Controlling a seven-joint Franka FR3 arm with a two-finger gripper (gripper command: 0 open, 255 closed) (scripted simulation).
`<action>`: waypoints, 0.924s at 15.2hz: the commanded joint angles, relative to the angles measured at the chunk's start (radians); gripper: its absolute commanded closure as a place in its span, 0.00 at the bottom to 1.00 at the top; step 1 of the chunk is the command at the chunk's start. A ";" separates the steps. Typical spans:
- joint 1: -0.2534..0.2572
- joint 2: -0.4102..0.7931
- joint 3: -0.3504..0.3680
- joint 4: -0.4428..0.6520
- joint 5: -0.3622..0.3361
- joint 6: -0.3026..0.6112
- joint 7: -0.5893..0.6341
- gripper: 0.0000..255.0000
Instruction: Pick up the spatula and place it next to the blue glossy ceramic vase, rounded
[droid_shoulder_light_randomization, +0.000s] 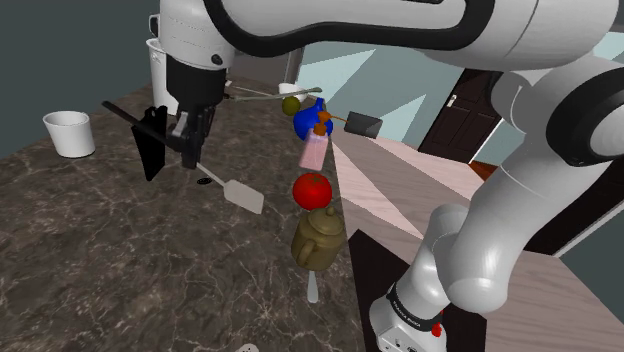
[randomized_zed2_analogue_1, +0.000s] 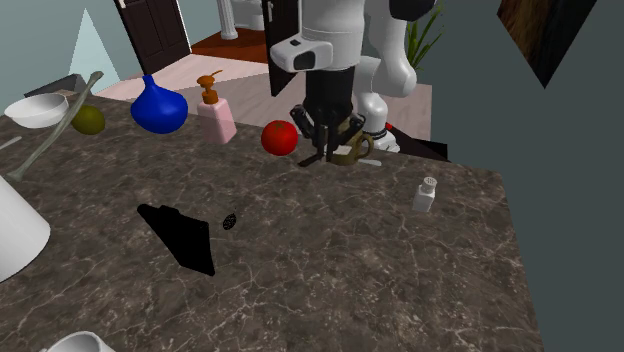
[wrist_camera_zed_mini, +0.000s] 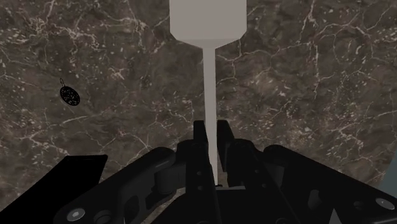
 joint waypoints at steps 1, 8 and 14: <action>0.000 0.001 0.000 0.027 0.000 -0.026 0.000 1.00; -0.023 -0.010 -0.026 0.076 0.004 -0.087 -0.048 1.00; -0.089 -0.041 -0.105 0.040 0.012 -0.084 -0.195 1.00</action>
